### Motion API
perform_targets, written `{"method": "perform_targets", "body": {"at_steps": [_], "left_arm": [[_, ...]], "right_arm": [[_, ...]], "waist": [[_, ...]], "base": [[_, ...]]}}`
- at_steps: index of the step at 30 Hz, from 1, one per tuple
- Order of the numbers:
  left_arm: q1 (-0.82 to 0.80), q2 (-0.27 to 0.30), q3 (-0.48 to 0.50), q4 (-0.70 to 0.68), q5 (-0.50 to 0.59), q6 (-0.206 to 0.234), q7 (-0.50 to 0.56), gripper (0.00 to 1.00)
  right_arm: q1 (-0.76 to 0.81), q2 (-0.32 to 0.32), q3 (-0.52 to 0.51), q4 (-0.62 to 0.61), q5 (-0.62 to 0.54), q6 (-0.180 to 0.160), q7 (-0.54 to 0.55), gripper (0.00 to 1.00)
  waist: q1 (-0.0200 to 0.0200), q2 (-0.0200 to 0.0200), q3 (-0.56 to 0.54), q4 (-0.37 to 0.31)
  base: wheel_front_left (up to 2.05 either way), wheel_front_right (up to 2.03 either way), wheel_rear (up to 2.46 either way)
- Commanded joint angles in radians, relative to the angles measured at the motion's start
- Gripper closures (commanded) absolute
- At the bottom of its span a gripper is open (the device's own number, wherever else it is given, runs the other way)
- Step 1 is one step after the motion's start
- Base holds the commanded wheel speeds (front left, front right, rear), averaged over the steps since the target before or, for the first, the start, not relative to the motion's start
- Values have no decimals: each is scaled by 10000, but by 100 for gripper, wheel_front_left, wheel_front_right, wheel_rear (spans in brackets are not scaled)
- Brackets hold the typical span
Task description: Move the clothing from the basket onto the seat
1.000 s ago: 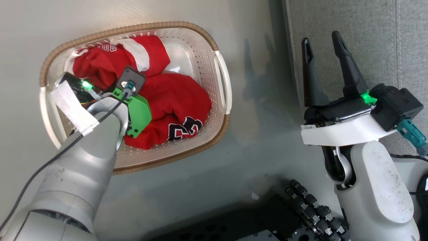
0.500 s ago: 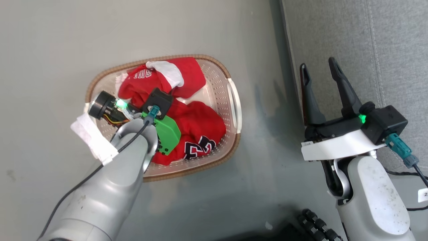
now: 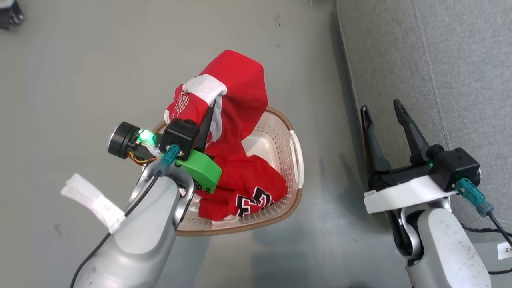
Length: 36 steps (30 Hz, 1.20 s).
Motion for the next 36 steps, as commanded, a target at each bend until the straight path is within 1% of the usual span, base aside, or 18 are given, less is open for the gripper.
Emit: {"method": "perform_targets", "body": {"at_steps": [1, 6, 15, 21, 27, 36], "left_arm": [[264, 91, 93, -290, -61, 21, -6, 100], [760, 116, 413, -1528, -200, 38, -8, 100], [1571, 15, 1038, -3761, -447, -164, -7, 100], [2339, -41, 1370, -4987, -497, -284, -7, 100], [3315, -50, 1501, -5678, -515, -354, -7, 100], [4510, -90, 1551, -5918, -590, -379, -7, 100]], "right_arm": [[184, -30, -37, -38, -60, 1, 42, 0], [439, -30, -85, -132, -117, 1, 220, 0], [974, -110, -162, -320, -145, 1, 538, 0], [1407, -138, -45, -481, -156, 1, 779, 0], [1876, -158, 94, -685, -102, 1, 1045, 0], [2621, -139, 112, -1034, -81, 1, 1406, 0]], "waist": [[1, -1, -683, 352], [1, -1, -1192, 458], [1, -1, -2083, 677], [1, -1, -2707, 734], [1, -1, -3348, 759], [1, -1, -4113, 835]], "base": [[0, 0, 0], [0, 0, 0], [0, 0, 0], [0, 0, 0], [0, 0, 0], [0, 0, 0]]}}
